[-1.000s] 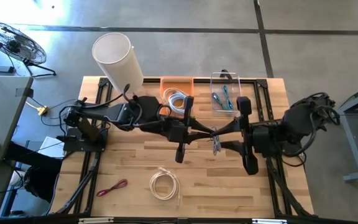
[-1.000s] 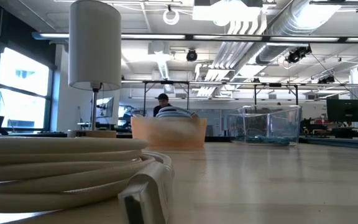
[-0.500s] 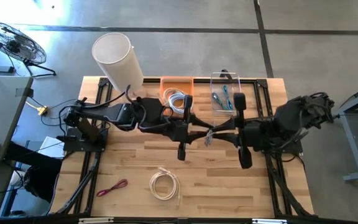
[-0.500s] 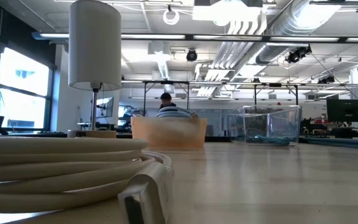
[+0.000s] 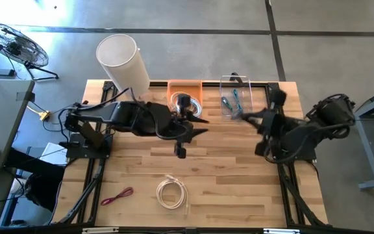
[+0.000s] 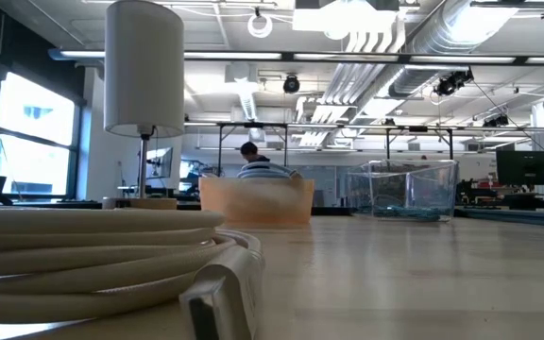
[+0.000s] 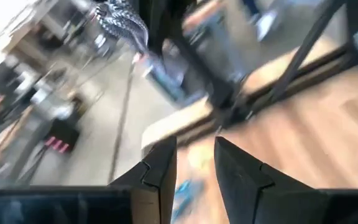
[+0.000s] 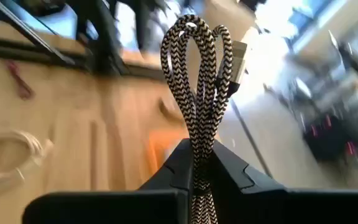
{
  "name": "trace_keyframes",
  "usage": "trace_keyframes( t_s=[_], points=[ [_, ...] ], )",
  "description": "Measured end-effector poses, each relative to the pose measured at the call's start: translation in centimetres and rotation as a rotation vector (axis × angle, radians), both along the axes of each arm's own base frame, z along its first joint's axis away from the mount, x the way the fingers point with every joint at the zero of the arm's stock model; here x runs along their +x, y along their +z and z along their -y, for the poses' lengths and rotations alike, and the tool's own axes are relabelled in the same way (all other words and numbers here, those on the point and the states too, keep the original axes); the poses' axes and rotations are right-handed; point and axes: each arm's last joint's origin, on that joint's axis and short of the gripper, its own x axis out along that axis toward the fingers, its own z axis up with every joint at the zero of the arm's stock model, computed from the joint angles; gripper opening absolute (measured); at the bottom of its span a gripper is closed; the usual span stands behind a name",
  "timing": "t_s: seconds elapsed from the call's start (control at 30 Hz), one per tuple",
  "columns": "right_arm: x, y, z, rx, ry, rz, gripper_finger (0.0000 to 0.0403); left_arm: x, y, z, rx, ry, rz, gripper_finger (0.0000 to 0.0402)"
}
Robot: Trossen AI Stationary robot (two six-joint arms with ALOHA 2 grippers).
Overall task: Pick & Place USB Port
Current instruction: Put the black white charger cable into the transparent bin
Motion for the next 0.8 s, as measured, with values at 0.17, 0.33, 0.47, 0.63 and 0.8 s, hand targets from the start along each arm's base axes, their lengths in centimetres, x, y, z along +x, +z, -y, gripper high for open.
trace_keyframes(
  t_s=[0.17,0.33,0.47,0.63,0.8],
  points=[
    [-0.7,-0.8,1.8,0.082,-0.178,0.041,0.002,-0.8,-0.9,0.3,0.101,0.16,-0.102,0.0103],
    [-0.8,-2.6,4.0,0.187,-0.343,0.107,0.002,-1.5,-1.6,0.7,0.172,0.271,-0.16,0.0103],
    [-0.6,-4.5,6.4,0.265,-0.468,0.169,0.002,-1.9,-1.7,1.2,0.209,0.318,-0.171,0.0103],
    [0.5,-6.0,8.9,0.414,-0.451,0.305,0.002,-2.5,-2.1,2.0,0.228,0.287,-0.216,0.0104],
    [1.8,-8.5,11.7,0.493,-0.481,0.367,0.002,-3.5,-3.1,3.1,0.203,0.258,-0.295,0.0104]
  ],
)
